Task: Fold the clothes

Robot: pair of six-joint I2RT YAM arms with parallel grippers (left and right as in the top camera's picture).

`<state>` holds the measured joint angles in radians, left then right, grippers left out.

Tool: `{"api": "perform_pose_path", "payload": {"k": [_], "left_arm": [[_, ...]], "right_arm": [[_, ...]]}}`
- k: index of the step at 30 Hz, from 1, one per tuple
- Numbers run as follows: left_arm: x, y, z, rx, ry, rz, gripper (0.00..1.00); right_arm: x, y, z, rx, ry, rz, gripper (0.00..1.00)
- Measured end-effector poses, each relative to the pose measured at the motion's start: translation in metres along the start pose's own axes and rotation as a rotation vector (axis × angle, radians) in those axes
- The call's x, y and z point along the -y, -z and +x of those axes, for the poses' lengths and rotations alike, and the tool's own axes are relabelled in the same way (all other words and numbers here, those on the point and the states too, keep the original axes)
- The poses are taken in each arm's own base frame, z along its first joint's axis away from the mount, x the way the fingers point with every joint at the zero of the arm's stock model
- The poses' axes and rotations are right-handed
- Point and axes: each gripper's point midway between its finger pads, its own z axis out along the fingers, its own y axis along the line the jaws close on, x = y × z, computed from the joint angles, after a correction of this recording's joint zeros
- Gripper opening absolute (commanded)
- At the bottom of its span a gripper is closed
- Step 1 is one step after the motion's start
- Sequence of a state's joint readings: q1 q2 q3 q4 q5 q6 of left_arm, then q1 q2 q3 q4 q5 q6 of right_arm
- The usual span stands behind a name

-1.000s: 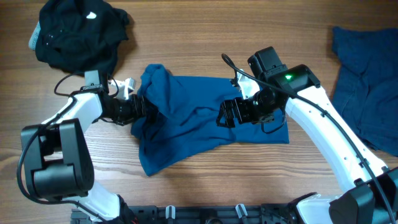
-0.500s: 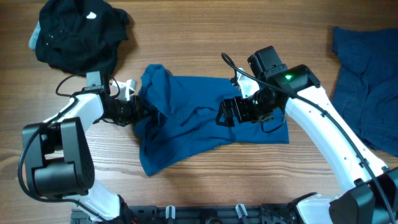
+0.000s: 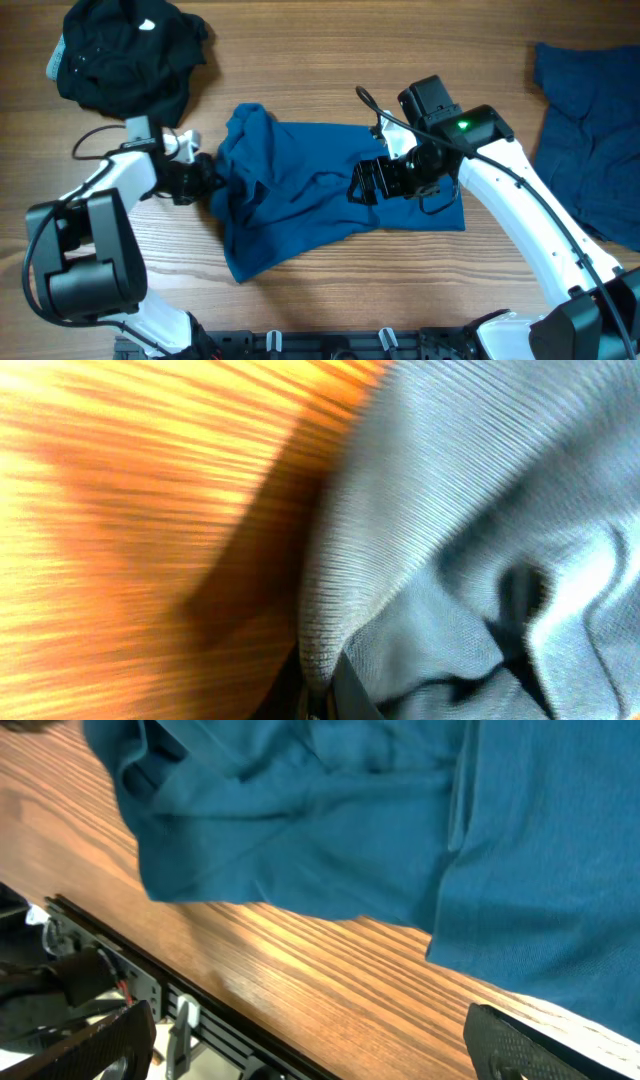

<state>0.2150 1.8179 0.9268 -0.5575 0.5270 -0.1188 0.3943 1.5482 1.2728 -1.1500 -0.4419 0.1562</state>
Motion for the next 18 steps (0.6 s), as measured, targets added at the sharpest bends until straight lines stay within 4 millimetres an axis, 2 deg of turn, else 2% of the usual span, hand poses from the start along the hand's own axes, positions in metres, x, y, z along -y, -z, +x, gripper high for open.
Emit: {"api": "perform_pose_path", "payload": {"k": [5, 9, 18], "left_arm": [[-0.025, 0.022, -0.013, 0.029, 0.109, -0.026, 0.04], [-0.034, 0.039, -0.026, 0.055, 0.156, -0.038, 0.04], [-0.029, 0.065, -0.049, 0.098, 0.160, -0.047, 0.04]], "right_arm": [[0.009, -0.012, 0.007, -0.020, -0.016, 0.019, 1.00], [0.012, -0.013, 0.003, -0.003, -0.035, 0.029, 1.00], [0.013, -0.013, 0.002, 0.002, -0.055, 0.037, 1.00]]}}
